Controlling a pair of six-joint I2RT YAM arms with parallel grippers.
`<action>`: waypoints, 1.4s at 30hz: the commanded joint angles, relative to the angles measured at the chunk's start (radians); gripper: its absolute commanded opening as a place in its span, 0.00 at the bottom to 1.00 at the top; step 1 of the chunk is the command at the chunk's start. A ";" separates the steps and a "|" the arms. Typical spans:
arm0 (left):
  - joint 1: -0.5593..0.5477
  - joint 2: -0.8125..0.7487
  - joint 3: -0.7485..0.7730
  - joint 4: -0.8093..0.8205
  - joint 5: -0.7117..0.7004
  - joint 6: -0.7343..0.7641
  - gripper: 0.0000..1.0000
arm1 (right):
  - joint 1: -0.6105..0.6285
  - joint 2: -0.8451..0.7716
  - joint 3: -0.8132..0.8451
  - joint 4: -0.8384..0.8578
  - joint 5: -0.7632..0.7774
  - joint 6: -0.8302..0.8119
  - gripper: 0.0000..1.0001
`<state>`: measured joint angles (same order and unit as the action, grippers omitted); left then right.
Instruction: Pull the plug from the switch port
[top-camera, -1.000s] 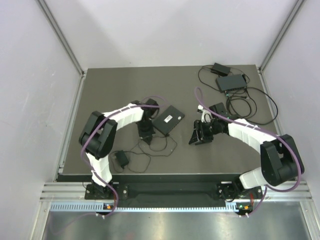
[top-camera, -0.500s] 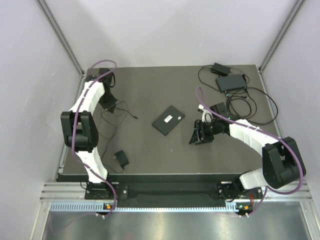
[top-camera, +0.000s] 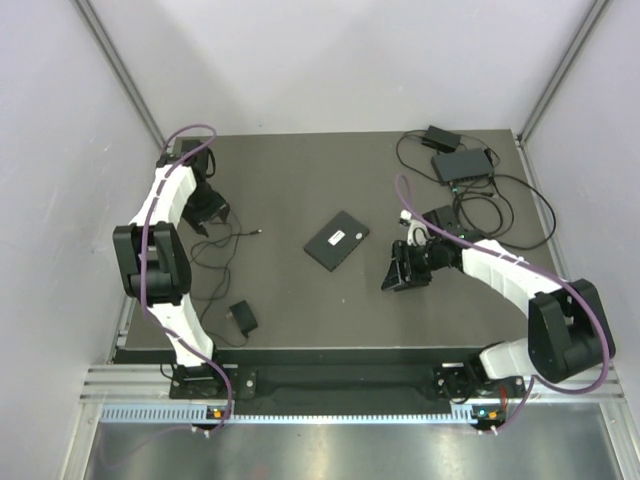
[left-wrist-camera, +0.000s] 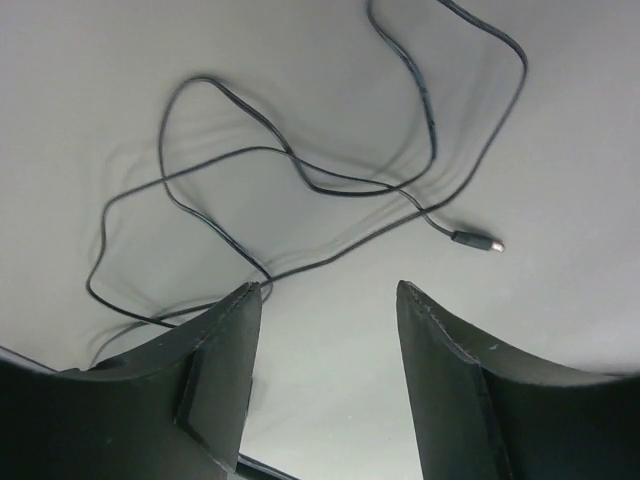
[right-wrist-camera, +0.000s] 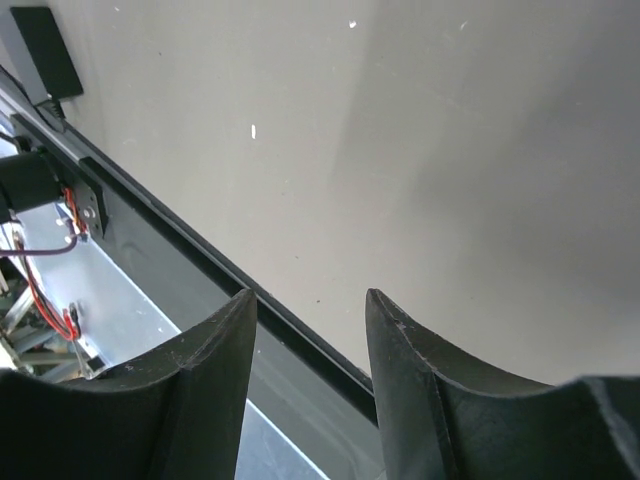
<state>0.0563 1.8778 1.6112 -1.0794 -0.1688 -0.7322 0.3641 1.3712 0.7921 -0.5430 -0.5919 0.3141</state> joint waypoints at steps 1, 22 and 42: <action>-0.003 -0.071 0.000 0.006 0.040 0.002 0.62 | -0.020 -0.054 0.032 -0.003 0.007 -0.012 0.48; -0.369 -0.332 -0.384 0.360 0.422 -0.025 0.49 | -0.063 0.272 0.274 0.288 -0.144 0.348 0.48; -0.386 -0.292 -0.245 0.224 0.454 0.122 0.48 | -0.004 0.514 0.268 0.578 -0.099 0.614 0.39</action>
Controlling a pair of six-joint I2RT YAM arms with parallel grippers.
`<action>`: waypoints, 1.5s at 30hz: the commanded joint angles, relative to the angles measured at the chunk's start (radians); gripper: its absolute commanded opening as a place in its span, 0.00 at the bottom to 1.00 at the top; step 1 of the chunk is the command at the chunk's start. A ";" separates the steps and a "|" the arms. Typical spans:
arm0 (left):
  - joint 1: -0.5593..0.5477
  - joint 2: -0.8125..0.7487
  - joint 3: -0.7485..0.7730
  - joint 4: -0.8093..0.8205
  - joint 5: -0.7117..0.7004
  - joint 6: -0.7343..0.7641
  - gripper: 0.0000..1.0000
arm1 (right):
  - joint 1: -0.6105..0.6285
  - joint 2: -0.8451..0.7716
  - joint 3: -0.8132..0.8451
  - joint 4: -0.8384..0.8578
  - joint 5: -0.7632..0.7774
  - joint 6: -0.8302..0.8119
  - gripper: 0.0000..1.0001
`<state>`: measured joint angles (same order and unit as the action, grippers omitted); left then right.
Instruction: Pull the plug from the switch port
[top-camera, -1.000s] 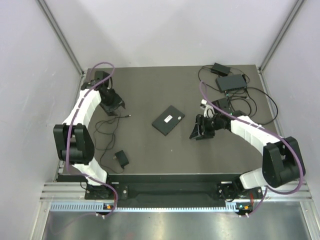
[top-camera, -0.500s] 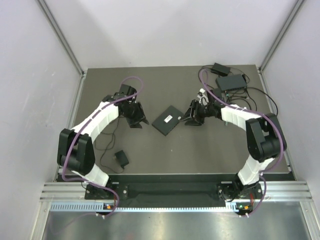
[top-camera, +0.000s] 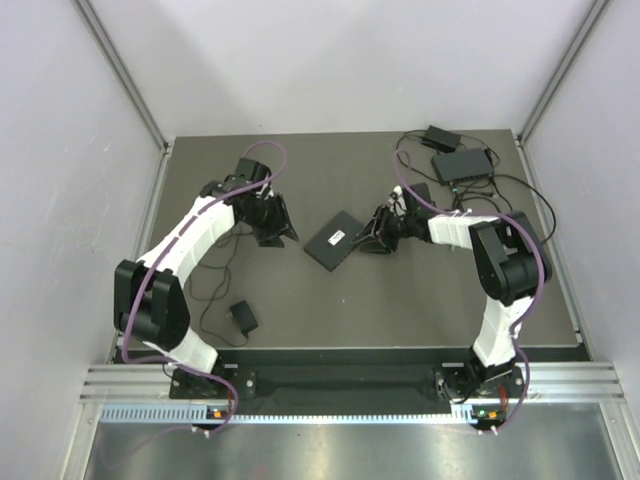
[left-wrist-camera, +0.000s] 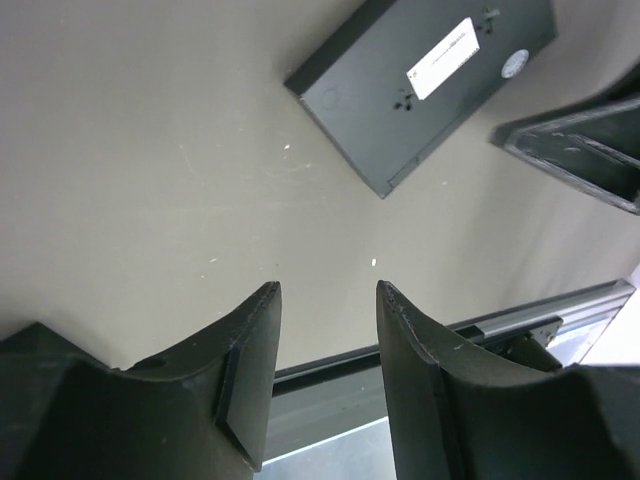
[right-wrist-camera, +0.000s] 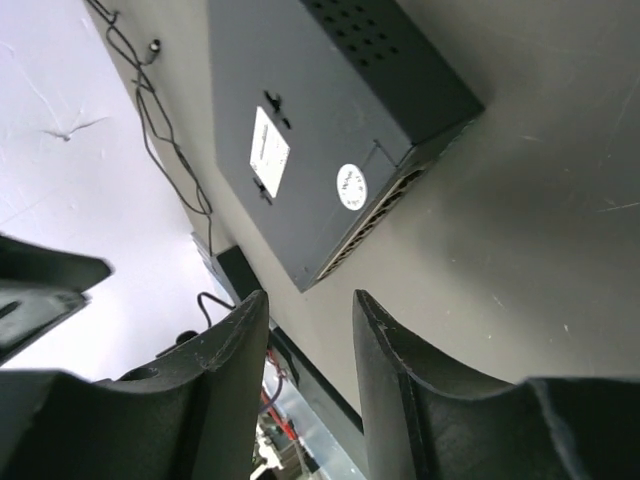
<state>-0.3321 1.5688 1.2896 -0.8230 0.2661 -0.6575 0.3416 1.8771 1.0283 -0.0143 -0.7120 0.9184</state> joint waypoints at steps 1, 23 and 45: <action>0.002 0.022 0.089 -0.042 0.016 0.052 0.48 | 0.020 0.020 0.035 0.047 0.026 0.005 0.39; 0.019 0.036 0.129 -0.096 -0.015 0.130 0.48 | 0.178 0.272 0.298 0.229 -0.017 0.117 0.32; 0.039 0.059 0.128 -0.039 0.027 0.168 0.49 | -0.234 0.036 0.518 -0.505 0.315 -0.398 0.52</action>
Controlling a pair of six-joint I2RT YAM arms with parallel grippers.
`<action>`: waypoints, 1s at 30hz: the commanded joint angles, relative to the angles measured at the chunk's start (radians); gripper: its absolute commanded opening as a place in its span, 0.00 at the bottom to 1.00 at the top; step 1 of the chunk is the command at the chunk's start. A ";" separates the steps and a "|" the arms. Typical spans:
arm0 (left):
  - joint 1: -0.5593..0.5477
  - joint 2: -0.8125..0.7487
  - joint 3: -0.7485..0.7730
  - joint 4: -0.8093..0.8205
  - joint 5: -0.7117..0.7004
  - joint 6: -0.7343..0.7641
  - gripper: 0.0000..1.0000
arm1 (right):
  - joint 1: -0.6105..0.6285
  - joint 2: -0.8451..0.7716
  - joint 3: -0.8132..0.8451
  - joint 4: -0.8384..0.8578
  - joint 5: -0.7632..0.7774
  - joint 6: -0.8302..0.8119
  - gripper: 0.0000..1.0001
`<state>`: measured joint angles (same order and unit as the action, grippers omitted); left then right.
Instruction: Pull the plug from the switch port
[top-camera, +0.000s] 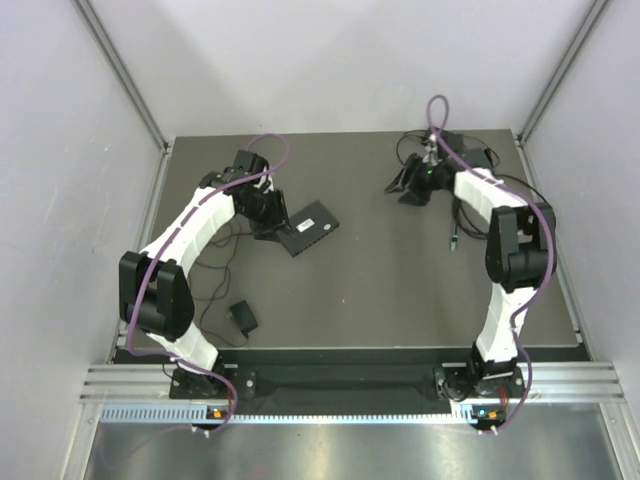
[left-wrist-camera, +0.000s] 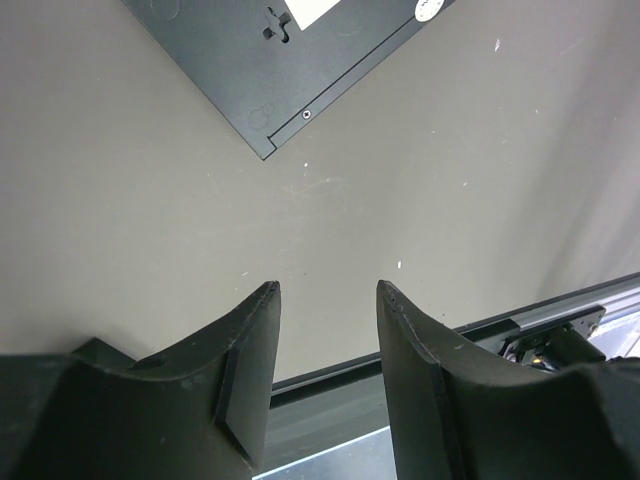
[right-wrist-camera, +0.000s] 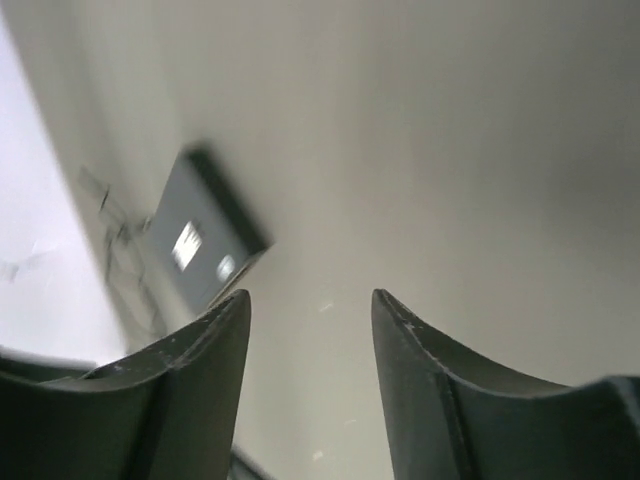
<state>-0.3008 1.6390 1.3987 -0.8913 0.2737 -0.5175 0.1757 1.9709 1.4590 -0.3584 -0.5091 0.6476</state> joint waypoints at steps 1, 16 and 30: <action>0.008 -0.008 0.022 0.031 0.022 0.033 0.49 | -0.088 -0.053 0.107 -0.219 0.135 -0.153 0.58; 0.023 0.022 0.039 0.018 0.058 0.086 0.49 | -0.309 0.177 0.386 -0.473 0.307 -0.359 0.81; 0.028 0.087 0.103 0.003 0.087 0.102 0.49 | -0.309 0.192 0.324 -0.470 0.339 -0.456 0.26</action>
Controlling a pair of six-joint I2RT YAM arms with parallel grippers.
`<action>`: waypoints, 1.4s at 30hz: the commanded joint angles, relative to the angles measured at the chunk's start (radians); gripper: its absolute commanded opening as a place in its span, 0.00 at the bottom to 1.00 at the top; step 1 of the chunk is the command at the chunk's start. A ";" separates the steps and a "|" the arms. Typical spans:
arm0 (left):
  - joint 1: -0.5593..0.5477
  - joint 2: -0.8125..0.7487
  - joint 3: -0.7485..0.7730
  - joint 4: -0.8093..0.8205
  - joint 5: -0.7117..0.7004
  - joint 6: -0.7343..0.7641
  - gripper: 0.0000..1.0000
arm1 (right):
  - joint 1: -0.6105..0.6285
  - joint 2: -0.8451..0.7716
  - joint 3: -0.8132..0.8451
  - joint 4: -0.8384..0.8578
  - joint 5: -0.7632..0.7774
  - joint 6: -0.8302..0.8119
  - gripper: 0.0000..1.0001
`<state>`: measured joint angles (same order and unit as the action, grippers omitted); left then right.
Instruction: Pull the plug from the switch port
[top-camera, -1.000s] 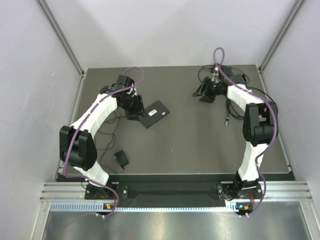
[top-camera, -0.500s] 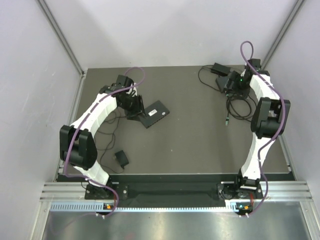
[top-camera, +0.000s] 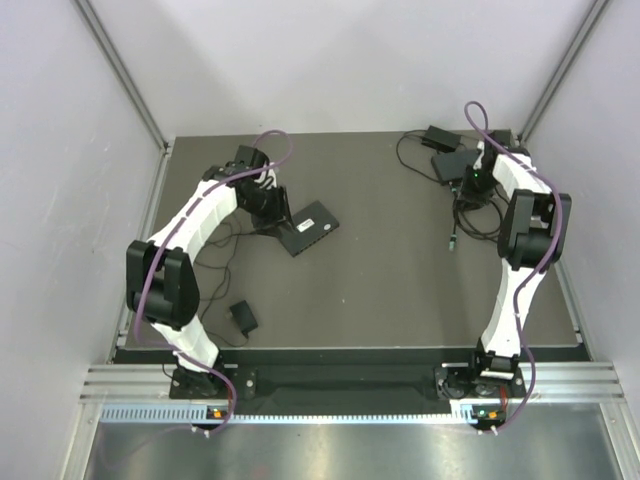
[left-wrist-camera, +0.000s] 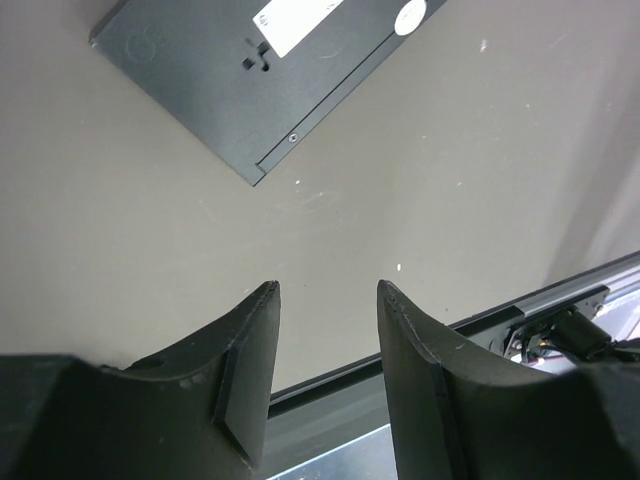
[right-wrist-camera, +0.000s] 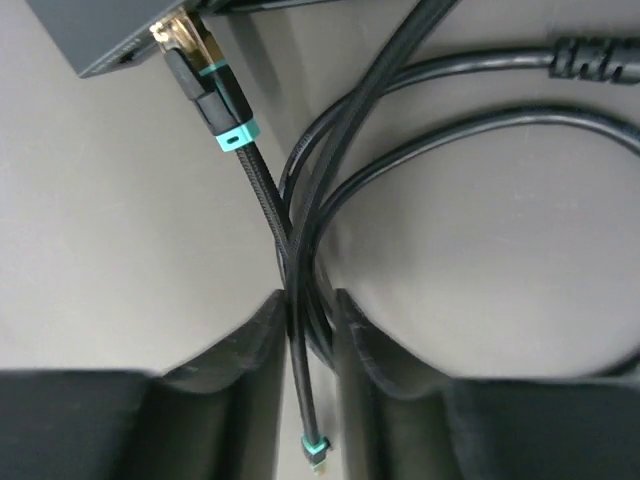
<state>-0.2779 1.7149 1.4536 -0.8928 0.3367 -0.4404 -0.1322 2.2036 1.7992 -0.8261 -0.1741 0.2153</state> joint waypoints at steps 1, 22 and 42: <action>0.005 0.014 0.056 0.003 0.027 0.026 0.49 | -0.001 -0.047 -0.043 -0.001 0.001 -0.024 0.21; 0.005 0.072 0.063 0.006 0.071 -0.004 0.47 | 0.356 -0.327 -0.358 0.039 -0.148 0.016 0.00; -0.017 0.115 0.048 0.035 0.108 -0.063 0.46 | 0.724 -0.516 -0.629 0.174 -0.260 0.177 0.19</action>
<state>-0.2836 1.8229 1.4849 -0.8856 0.4206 -0.4854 0.5690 1.7222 1.1515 -0.7128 -0.3866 0.3645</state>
